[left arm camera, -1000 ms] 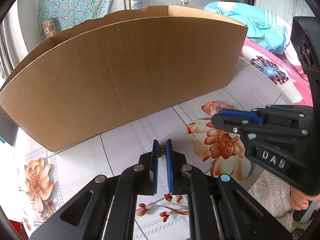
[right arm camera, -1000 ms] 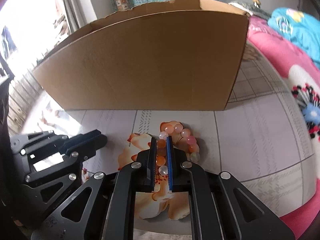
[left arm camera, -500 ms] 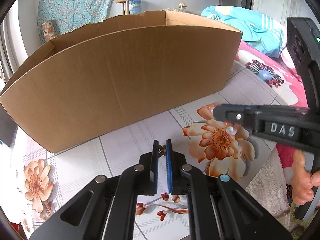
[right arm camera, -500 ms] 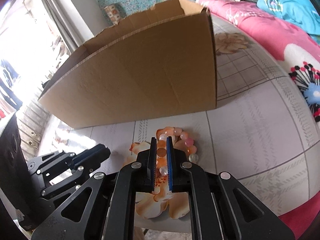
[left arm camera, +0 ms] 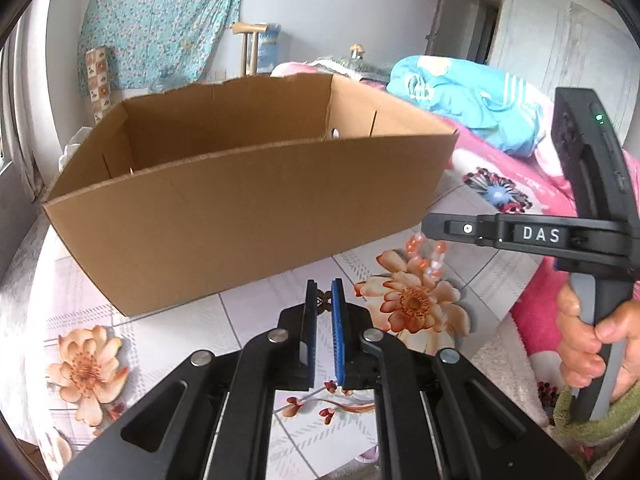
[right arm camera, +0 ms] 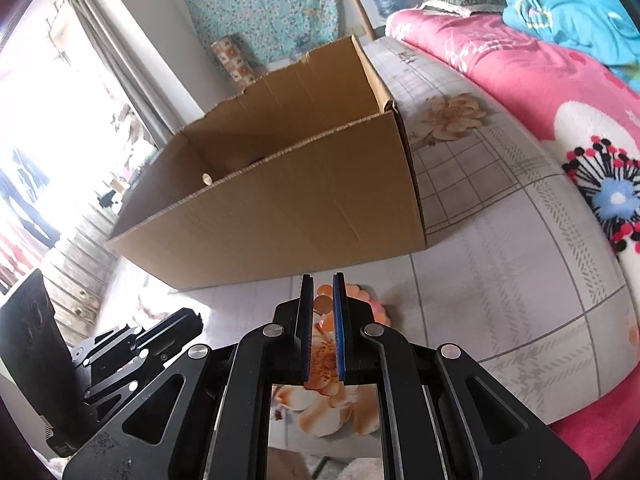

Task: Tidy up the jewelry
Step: 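Lift the orange bead bracelet with the right gripper and carry it over the box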

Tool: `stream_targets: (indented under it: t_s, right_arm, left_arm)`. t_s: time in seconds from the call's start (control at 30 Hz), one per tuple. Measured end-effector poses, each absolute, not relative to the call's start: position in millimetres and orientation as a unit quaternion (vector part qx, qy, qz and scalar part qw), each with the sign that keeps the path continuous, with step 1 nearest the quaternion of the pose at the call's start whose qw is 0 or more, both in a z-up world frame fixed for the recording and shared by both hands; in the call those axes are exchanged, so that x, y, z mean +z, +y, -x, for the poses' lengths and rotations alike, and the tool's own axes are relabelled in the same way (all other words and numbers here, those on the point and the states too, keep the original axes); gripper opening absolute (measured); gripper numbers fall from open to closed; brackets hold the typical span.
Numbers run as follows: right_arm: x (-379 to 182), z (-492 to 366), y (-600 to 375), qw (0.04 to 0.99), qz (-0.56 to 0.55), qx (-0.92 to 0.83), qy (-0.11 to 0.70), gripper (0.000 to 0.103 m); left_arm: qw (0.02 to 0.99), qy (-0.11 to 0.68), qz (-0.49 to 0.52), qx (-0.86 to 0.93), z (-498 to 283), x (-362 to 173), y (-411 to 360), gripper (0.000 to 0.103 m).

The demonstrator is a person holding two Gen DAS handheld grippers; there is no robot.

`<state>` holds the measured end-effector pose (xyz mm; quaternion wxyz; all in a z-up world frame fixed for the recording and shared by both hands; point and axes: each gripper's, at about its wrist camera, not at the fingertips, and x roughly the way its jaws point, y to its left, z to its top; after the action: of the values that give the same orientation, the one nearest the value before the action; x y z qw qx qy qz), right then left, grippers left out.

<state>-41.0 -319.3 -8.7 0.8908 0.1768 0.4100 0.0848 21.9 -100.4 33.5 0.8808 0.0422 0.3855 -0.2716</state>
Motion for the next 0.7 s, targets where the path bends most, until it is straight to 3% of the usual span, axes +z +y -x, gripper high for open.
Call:
stream_targets:
  t_s: [0.7]
  right_arm:
    - [89.6,47.2,-329.2,0.9,-0.243,0.149,0.331,0.007]
  left_arm:
    - [0.901,0.313,-0.003,-0.301,-24.9,146.2,-63.6,0.006]
